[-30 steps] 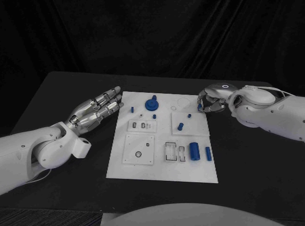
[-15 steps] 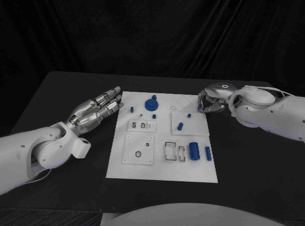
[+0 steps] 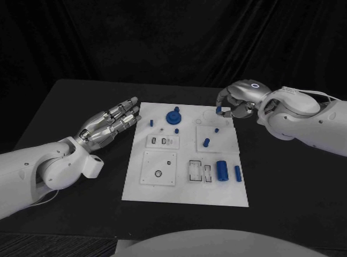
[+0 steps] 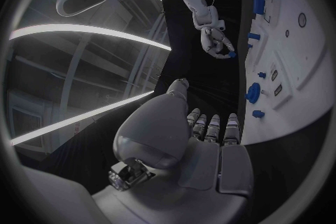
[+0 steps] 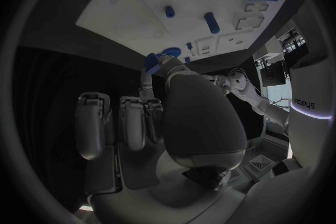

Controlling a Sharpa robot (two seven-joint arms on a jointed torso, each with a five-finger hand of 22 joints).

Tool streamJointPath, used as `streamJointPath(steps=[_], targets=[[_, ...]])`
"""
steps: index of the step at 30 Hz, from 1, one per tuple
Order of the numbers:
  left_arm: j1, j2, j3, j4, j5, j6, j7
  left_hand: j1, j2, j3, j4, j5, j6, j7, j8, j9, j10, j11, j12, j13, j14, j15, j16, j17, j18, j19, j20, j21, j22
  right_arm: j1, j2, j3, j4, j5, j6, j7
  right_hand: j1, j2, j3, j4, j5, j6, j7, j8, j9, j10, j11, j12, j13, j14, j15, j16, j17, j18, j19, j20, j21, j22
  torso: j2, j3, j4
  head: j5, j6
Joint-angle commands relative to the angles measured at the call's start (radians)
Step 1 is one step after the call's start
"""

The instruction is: Assemble the parts on the task board

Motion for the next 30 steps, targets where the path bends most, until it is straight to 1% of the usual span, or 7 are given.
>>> streamJointPath(steps=[1,5,8,15,19,23,30], targets=[[-0.001,0.004,0.001,0.002,0.0,0.007,0.008,0.001,0.005,-0.001,-0.006,0.004,0.0,0.005,0.004,0.001,0.002,0.007,-0.003,-0.001,0.002,0.009,-0.004,-0.002,-0.01,0.001,0.008,-0.006,-0.002,0.013,0.01,-0.001,0.049,-0.008,-0.056,-0.019,0.007,0.008,0.006,-0.003,-0.005,0.033,-0.023,-0.004,0.01,0.105,0.005,0.004,0.263,0.107,0.005,0.003,0.263,-0.004,0.066,0.004,-0.004,0.237,0.0,-0.0002,-0.0007,0.004,-0.003],[-0.001,0.008,0.001,0.0,0.0,0.009,0.007,0.001,0.005,-0.001,-0.006,0.004,0.0,0.005,0.004,0.001,0.002,0.007,-0.003,-0.001,0.002,0.009,-0.004,-0.002,-0.01,0.001,0.008,-0.006,-0.002,0.019,0.053,-0.001,0.084,-0.017,-0.034,-0.023,0.012,0.009,0.009,-0.007,-0.006,0.037,-0.024,-0.005,0.01,0.105,0.005,0.004,0.263,0.107,0.005,0.003,0.263,-0.004,0.065,0.004,-0.005,0.237,-0.001,-0.0011,-0.0015,0.01,-0.005],[-0.001,0.009,0.001,0.0,0.0,0.01,0.006,0.001,0.005,-0.001,-0.006,0.004,0.0,0.005,0.004,0.001,0.002,0.007,-0.003,-0.001,0.002,0.009,-0.004,-0.002,-0.01,0.001,0.008,-0.006,-0.002,0.006,0.09,-0.001,0.085,-0.021,-0.012,-0.023,0.014,0.01,0.01,-0.009,-0.006,0.039,-0.024,-0.005,0.01,0.105,0.007,0.004,0.263,0.107,0.005,0.003,0.263,-0.003,0.064,0.004,-0.008,0.236,0.0,-0.0005,0.0006,0.009,-0.006],[-0.001,0.009,0.001,0.002,0.0,0.009,0.006,0.001,0.005,0.0,-0.008,0.005,0.0,0.006,0.004,0.001,0.002,0.008,-0.003,-0.001,0.002,0.009,-0.004,-0.002,-0.01,0.001,0.009,-0.006,-0.002,-0.049,0.196,-0.001,0.03,-0.061,0.046,-0.023,0.018,0.012,0.013,-0.013,-0.007,0.042,-0.021,-0.007,0.01,0.105,0.011,0.004,0.263,0.107,0.007,0.003,0.263,-0.002,0.062,0.005,-0.012,0.234,0.0,-0.0005,0.0046,0.008,-0.009],[-0.001,0.007,0.001,0.005,0.0,0.008,0.002,0.001,0.006,0.0,-0.008,0.005,0.0,0.006,0.004,0.001,0.002,0.008,-0.003,-0.001,0.002,0.01,-0.004,-0.002,-0.01,0.001,0.009,-0.006,-0.002,-0.073,0.243,-0.001,0.002,-0.072,0.073,-0.028,0.015,0.011,0.012,-0.015,-0.01,0.04,-0.018,-0.011,0.009,0.105,0.014,0.004,0.263,0.107,0.01,0.003,0.263,-0.001,0.059,0.007,-0.017,0.232,0.003,0.0003,-0.0007,0.017,-0.012],[-0.001,0.007,0.001,0.006,0.0,0.008,0.001,0.001,0.006,0.001,-0.01,0.006,0.001,0.006,0.004,0.001,0.002,0.008,-0.003,-0.001,0.002,0.01,-0.004,-0.002,-0.01,0.001,0.009,-0.006,-0.002,-0.085,0.27,-0.001,-0.012,-0.077,0.088,-0.033,0.015,0.012,0.013,-0.016,-0.011,0.038,-0.016,-0.014,0.008,0.105,0.015,0.004,0.263,0.107,0.011,0.003,0.263,0.0,0.058,0.008,-0.021,0.231,0.0,-0.0019,0.0006,0.016,-0.015],[-0.001,0.011,0.001,0.006,0.0,0.009,0.0,0.001,0.006,0.001,-0.01,0.007,0.001,0.006,0.004,0.001,0.002,0.008,-0.003,-0.001,0.002,0.01,-0.004,-0.002,-0.01,0.001,0.009,-0.006,-0.002,-0.095,0.295,-0.001,-0.027,-0.079,0.104,-0.046,0.015,0.011,0.014,-0.019,-0.009,0.036,-0.014,-0.019,0.007,0.105,0.018,0.004,0.263,0.107,0.013,0.003,0.263,0.002,0.055,0.01,-0.027,0.229,0.003,0.001,0.0013,0.011,-0.016]])
